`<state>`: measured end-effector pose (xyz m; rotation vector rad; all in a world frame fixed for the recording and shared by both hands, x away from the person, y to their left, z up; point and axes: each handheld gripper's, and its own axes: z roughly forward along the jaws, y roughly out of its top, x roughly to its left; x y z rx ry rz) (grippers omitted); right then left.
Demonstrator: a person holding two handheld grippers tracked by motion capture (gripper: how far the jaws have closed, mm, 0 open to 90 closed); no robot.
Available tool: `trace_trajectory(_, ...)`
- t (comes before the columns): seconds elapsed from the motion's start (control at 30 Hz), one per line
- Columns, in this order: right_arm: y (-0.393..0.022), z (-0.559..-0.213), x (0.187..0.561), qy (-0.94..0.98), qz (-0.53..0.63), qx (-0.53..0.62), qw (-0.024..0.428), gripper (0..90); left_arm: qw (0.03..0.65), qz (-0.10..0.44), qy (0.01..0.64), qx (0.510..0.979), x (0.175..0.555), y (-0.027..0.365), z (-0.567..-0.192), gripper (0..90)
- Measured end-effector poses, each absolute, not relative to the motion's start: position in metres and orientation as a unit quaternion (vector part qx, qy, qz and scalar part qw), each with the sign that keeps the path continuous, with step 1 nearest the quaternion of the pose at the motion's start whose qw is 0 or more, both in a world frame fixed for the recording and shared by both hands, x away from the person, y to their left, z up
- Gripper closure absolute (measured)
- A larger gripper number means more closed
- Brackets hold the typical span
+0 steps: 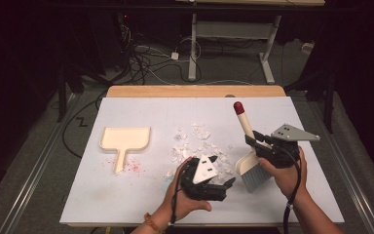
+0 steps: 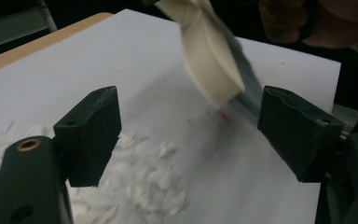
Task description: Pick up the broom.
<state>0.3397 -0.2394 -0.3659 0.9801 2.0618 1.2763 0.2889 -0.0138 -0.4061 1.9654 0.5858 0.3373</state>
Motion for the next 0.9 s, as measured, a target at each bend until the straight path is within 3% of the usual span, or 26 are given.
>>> trace_trajectory(0.23, -0.221, -0.362, 0.321, 0.757, 0.497, 0.334, 0.262, 71.5, 0.518, 0.107, 0.273, 0.804, 0.3, -0.031, -0.417, 28.8)
trace_trajectory(0.57, -0.211, -0.356, 0.306, 0.75, 0.52, 0.301, 0.275, 71.3, 0.542, 0.079, 0.246, 0.8, 0.302, -0.019, -0.415, 56.4)
trace_trajectory(0.8, -0.218, -0.35, 0.302, 0.743, 0.537, 0.295, 0.268, 69.8, 0.531, 0.1, 0.232, 0.809, 0.304, -0.005, -0.405, 61.8)
trace_trajectory(0.9, -0.226, -0.347, 0.3, 0.747, 0.552, 0.279, 0.245, 67.6, 0.521, 0.111, 0.211, 0.82, 0.306, 0.01, -0.396, 64.3)
